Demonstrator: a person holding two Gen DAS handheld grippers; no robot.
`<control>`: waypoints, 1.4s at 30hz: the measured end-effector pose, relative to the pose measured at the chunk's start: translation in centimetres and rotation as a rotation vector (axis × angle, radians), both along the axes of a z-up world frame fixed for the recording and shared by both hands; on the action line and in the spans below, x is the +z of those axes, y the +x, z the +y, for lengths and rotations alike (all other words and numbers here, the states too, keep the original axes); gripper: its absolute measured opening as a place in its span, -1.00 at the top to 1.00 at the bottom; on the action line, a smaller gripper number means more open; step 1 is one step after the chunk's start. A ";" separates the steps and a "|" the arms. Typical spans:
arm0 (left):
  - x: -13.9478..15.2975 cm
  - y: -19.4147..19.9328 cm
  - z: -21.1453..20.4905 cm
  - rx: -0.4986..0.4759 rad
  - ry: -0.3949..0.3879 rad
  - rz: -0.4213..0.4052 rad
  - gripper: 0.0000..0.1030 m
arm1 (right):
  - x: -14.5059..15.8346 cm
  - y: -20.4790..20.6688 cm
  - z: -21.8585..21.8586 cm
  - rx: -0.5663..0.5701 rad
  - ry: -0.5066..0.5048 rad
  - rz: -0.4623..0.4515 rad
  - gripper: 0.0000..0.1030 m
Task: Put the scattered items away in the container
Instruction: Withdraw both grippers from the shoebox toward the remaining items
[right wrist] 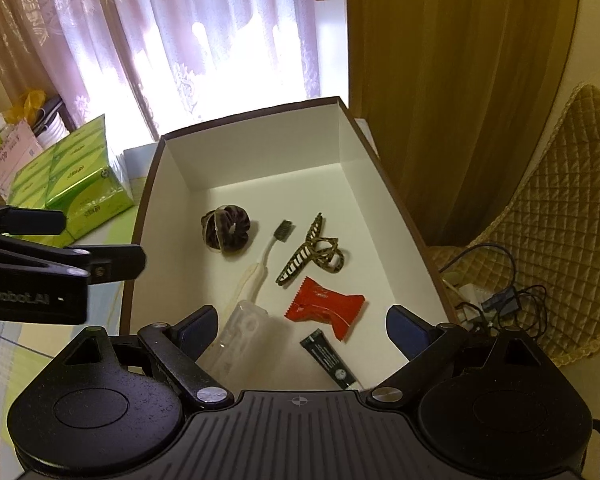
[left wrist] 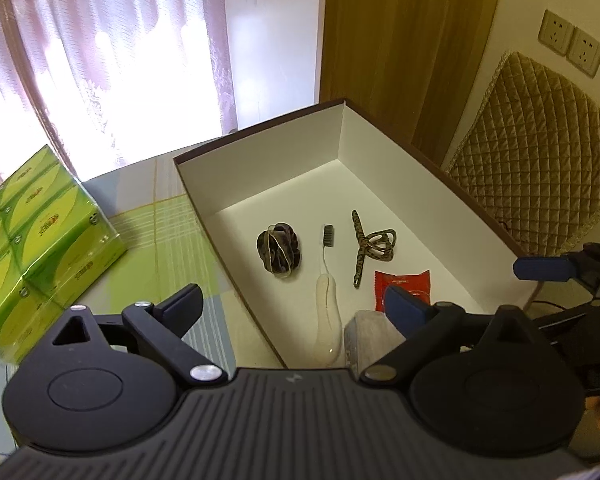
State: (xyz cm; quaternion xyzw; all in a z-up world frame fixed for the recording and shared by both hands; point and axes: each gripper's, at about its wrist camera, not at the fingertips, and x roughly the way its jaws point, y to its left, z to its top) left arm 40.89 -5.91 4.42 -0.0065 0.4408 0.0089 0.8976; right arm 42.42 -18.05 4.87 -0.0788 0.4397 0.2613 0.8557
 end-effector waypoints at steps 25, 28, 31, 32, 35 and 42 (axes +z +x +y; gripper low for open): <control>3.2 -10.2 -2.1 0.098 0.000 -0.075 -0.88 | 2.7 -7.2 -3.0 0.039 0.056 -0.062 -0.87; 3.5 -11.5 -2.1 0.102 -0.011 -0.083 -0.88 | 3.0 -8.4 -3.1 0.041 0.057 -0.068 -0.87; 3.8 -12.6 -2.0 0.093 -0.021 -0.090 -0.88 | 3.4 -9.7 -3.0 0.033 0.044 -0.089 -0.87; 3.9 -12.9 -2.0 0.089 -0.024 -0.092 -0.88 | 3.6 -10.1 -3.0 0.030 0.043 -0.094 -0.87; 4.2 -14.0 -1.9 0.070 -0.030 -0.098 -0.88 | 3.9 -11.4 -2.9 0.018 0.041 -0.104 -0.87; 4.9 -16.8 -1.2 0.035 -0.035 -0.121 -0.89 | 4.3 -14.4 -2.7 -0.022 0.038 -0.110 -0.87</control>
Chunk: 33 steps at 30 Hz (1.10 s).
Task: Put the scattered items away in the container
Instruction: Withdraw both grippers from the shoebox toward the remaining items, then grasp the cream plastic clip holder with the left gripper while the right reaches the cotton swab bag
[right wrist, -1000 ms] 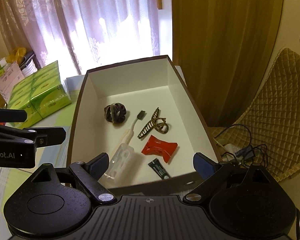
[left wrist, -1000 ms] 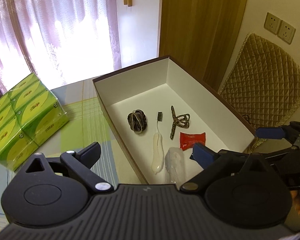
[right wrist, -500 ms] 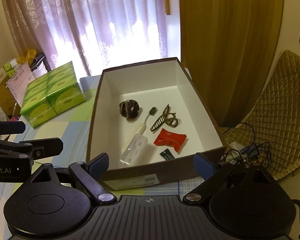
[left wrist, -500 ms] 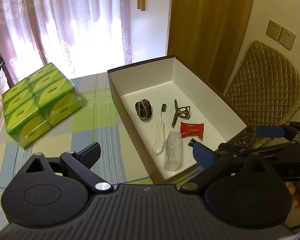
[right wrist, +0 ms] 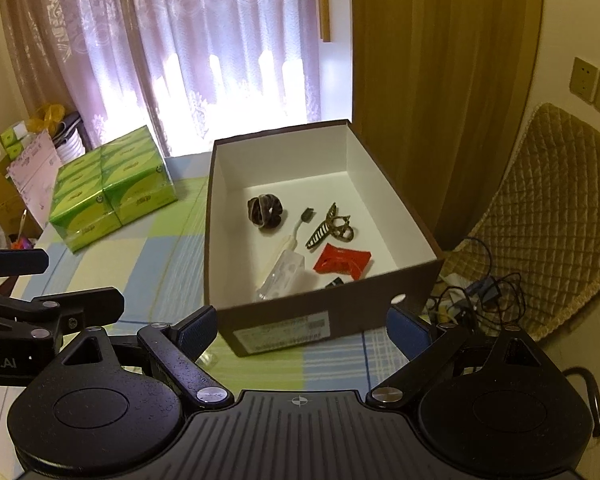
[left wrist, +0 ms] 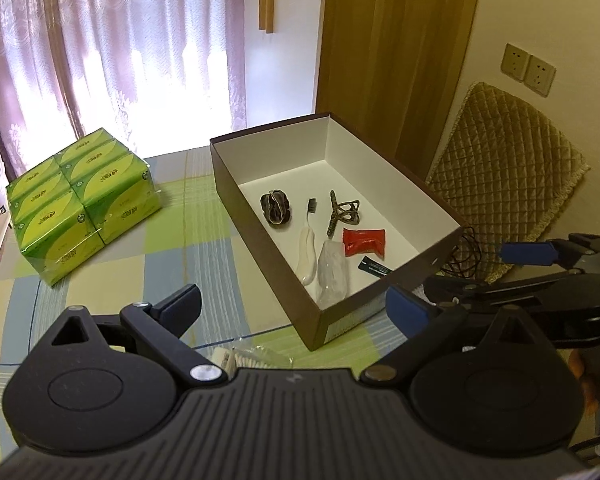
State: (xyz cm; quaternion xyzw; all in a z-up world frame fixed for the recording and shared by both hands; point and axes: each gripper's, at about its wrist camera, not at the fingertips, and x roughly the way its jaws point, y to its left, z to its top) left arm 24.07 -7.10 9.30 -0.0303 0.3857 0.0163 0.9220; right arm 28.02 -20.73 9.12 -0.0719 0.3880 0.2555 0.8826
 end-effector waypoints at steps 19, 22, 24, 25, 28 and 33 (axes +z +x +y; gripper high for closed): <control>-1.0 -7.7 6.0 0.022 -0.006 -0.017 -0.88 | -2.8 -5.9 2.4 0.006 0.023 0.028 -0.87; -1.6 -8.9 7.4 0.048 0.005 -0.010 -0.88 | -3.6 -6.5 2.8 0.016 0.033 0.051 -0.87; -2.1 -9.7 8.1 0.059 0.006 -0.006 -0.88 | -4.3 -6.9 3.1 0.030 0.032 0.062 -0.87; -2.4 -10.2 8.4 0.062 0.006 -0.003 -0.88 | -4.5 -7.0 3.3 0.036 0.027 0.065 -0.87; -3.3 -11.4 9.1 0.064 0.019 0.010 -0.88 | -5.4 -7.5 3.9 0.061 0.012 0.069 -0.87; -5.7 -12.8 9.9 0.053 0.007 0.047 -0.88 | -6.9 -7.5 4.5 0.085 0.050 0.103 -0.87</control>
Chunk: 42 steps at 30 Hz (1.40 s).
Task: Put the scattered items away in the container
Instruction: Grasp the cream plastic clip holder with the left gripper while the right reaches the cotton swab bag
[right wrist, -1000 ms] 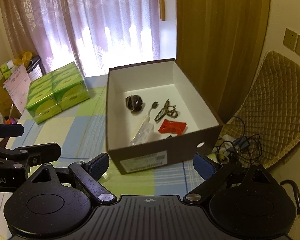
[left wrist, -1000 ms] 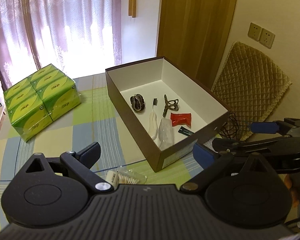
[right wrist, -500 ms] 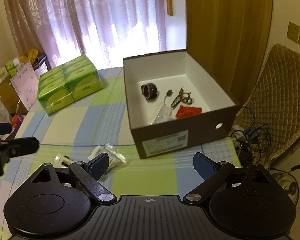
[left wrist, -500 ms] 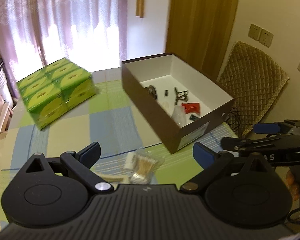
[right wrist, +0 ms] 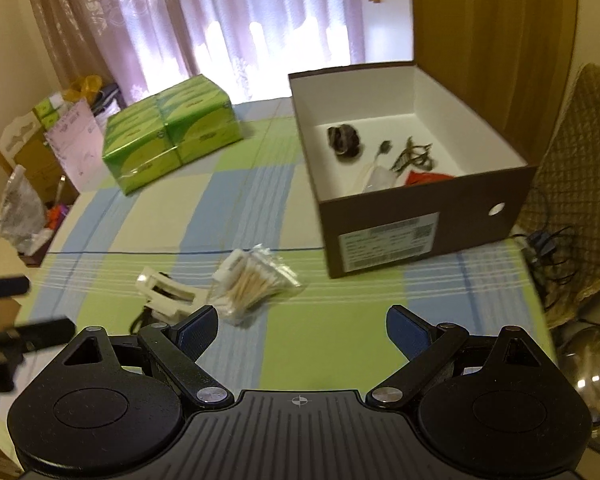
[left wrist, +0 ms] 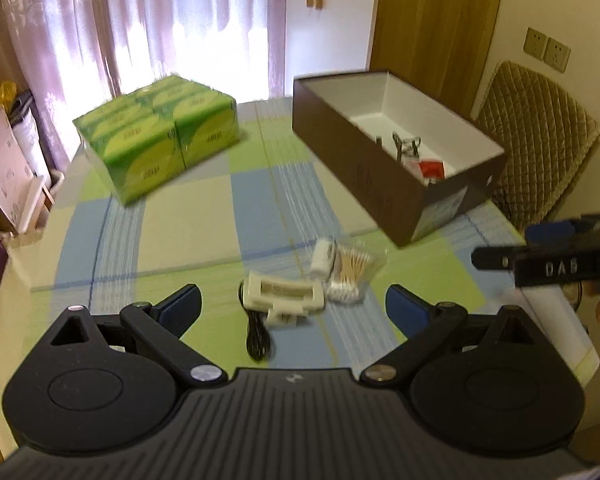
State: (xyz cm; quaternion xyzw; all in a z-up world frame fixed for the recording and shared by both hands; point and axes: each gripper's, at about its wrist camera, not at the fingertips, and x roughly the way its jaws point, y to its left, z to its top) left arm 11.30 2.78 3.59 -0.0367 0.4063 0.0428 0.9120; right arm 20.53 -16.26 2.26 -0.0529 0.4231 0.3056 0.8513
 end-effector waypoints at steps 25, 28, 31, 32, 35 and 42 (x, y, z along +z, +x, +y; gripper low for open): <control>-7.4 2.2 1.8 -0.069 0.068 0.098 -0.73 | -6.9 3.3 2.3 -0.016 -0.046 0.161 -0.86; -8.4 3.1 1.5 -0.088 0.092 0.110 -0.73 | -7.3 3.9 1.9 -0.032 -0.057 0.171 -0.86; -9.2 3.9 1.2 -0.104 0.104 0.120 -0.74 | -8.0 4.5 1.4 -0.054 -0.066 0.191 -0.86; -9.4 4.2 1.1 -0.107 0.104 0.121 -0.74 | -8.2 4.7 1.3 -0.060 -0.066 0.202 -0.86; -10.0 4.9 0.9 -0.112 0.114 0.130 -0.74 | -8.7 5.3 1.2 -0.073 -0.057 0.225 -0.87; -11.0 6.4 0.9 -0.132 0.148 0.127 -0.74 | -9.5 6.4 2.4 -0.057 -0.057 0.247 -0.86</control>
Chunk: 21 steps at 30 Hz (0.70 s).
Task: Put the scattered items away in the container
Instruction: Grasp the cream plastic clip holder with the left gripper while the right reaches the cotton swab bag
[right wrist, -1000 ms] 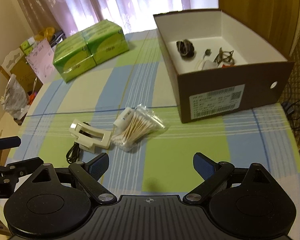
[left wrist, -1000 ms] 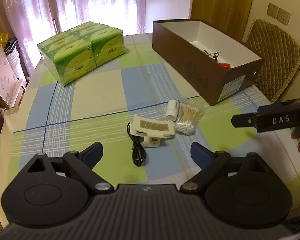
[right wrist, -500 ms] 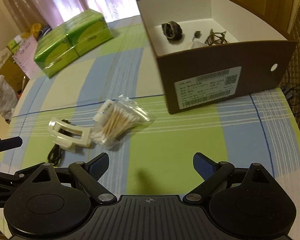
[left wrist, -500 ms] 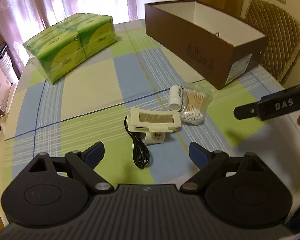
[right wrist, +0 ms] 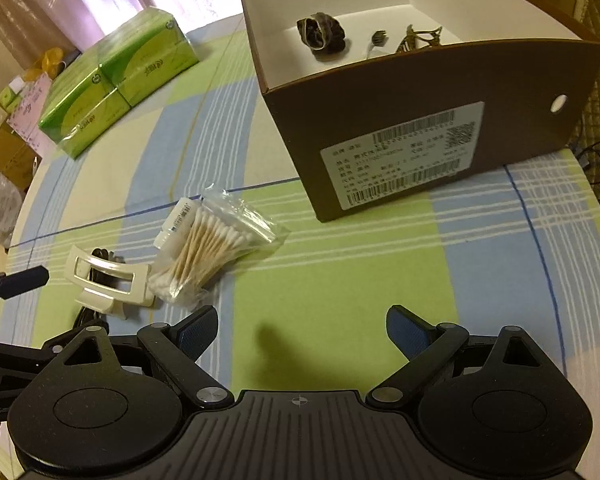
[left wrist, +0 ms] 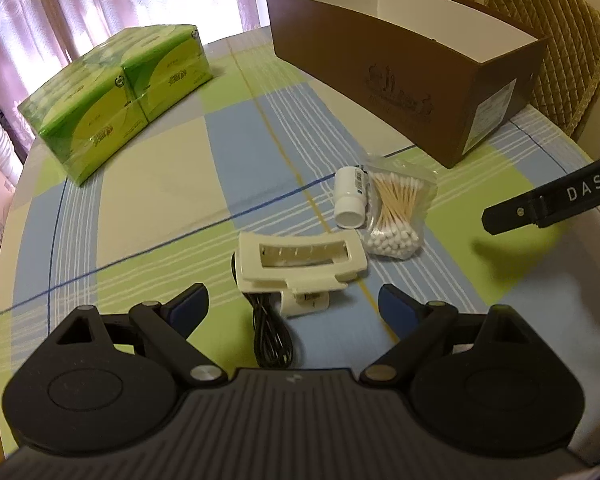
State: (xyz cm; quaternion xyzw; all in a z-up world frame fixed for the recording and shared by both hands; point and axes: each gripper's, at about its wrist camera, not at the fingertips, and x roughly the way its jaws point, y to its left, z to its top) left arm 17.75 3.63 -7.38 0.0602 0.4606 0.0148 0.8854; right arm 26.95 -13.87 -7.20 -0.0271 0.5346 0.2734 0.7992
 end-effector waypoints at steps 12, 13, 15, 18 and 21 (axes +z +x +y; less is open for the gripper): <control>-2.6 1.2 -0.3 -0.140 0.106 0.004 -0.22 | -1.2 0.9 0.6 -0.005 -0.013 0.038 -0.86; -2.8 1.2 -0.3 -0.150 0.116 0.009 -0.06 | -1.1 0.9 0.7 -0.003 -0.010 0.038 -0.86; -3.0 1.0 -0.3 -0.156 0.135 0.005 -0.05 | -1.1 0.8 0.8 0.003 -0.002 0.037 -0.86; -2.6 0.4 0.1 -0.156 0.137 0.006 -0.04 | -0.8 0.7 1.2 0.014 0.022 0.031 -0.86; -1.9 -0.5 0.2 -0.162 0.152 0.010 -0.04 | -0.6 0.5 1.8 0.032 0.048 0.034 -0.86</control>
